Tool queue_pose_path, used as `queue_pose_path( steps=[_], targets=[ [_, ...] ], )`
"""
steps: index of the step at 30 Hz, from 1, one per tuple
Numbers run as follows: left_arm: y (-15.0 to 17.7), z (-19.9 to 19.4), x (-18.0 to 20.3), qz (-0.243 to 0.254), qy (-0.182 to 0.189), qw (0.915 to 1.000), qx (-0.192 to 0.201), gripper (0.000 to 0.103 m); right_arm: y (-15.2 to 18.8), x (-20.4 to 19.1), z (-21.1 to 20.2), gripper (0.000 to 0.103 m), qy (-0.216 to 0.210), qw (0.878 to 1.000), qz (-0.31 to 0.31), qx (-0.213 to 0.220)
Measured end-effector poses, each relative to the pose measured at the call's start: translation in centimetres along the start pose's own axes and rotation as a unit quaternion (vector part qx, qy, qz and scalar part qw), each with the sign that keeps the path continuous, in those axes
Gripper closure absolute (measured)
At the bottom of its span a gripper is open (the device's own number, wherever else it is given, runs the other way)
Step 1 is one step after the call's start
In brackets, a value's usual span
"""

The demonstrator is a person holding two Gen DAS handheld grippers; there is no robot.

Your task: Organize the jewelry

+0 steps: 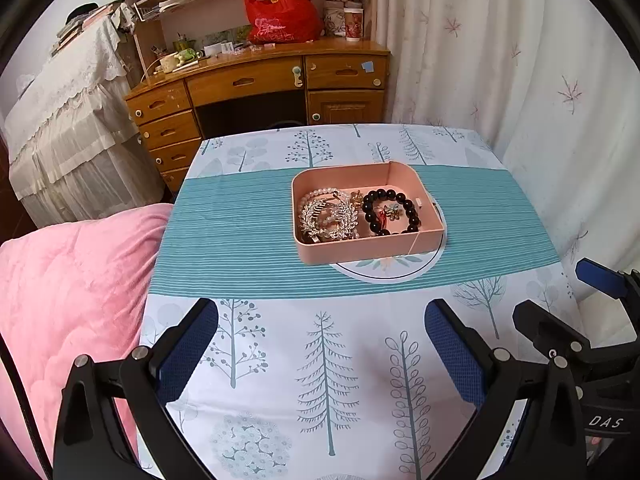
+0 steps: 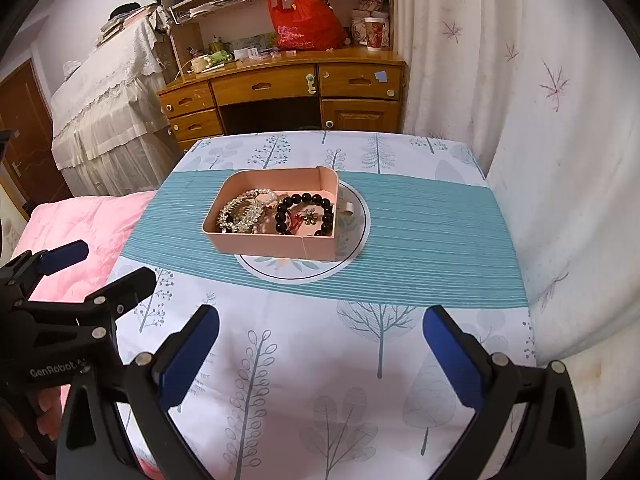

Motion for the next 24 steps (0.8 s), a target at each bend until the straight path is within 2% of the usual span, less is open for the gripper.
queue_pose_path(
  steps=[24],
  targets=[
    [-0.3, -1.8, -0.3, -0.001, -0.002, 0.9998, 0.02, 0.001, -0.4, -0.2, -1.3, 0.001, 0.01, 1.0, -0.006, 0.013]
  ],
)
Point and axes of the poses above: each gripper's, at about its wrist camera, not at the fingertips, and z roughly the way its jaws point, x to its right, y to its underside, the point moved 5 cm from there along z, roughly the way its jaws point, and after that the axes turned 8 degrees about -x, right-handed, at the moved point
